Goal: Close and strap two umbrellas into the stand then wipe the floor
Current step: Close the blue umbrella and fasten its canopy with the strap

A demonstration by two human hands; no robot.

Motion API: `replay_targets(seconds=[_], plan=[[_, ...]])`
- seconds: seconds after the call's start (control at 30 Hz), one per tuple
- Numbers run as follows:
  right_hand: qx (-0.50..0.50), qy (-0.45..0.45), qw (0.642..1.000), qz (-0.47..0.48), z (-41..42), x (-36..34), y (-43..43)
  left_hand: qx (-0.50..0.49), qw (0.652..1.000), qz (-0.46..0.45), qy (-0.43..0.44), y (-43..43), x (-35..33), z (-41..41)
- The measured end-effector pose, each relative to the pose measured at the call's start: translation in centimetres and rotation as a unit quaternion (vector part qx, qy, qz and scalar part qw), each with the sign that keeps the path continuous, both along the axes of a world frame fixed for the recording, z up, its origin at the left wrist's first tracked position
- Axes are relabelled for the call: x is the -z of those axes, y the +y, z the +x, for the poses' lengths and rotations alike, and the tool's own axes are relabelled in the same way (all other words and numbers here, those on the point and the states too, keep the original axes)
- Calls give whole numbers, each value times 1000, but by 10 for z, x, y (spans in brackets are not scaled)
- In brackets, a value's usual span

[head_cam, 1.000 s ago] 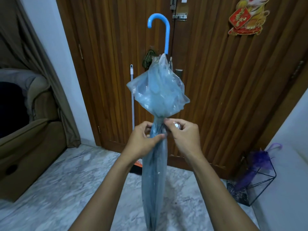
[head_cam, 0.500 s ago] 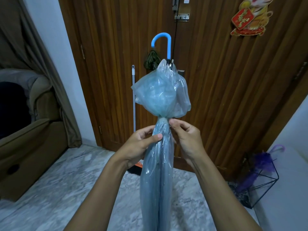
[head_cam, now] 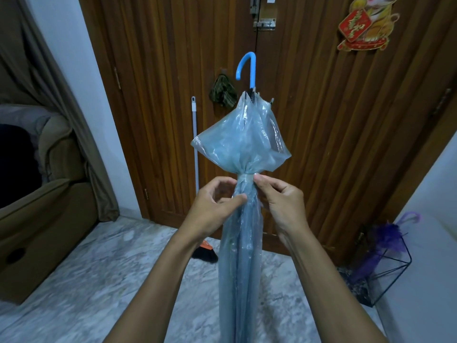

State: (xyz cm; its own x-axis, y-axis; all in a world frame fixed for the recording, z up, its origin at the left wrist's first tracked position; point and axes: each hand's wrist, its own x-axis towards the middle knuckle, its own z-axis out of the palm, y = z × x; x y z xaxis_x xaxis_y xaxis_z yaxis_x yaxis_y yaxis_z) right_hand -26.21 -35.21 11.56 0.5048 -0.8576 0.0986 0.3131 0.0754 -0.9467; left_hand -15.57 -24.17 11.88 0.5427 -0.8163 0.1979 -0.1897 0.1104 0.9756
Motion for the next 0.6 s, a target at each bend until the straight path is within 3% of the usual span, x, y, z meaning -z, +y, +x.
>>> replay_targets(seconds=[0.2,0.6], plan=[[-66,-10,998,2,-4,5,-6,5,1000,6,26,-3,-2,1],[-103,-27,987,120,-4,-5,-8,33,999,-14,41,-11,1,3]])
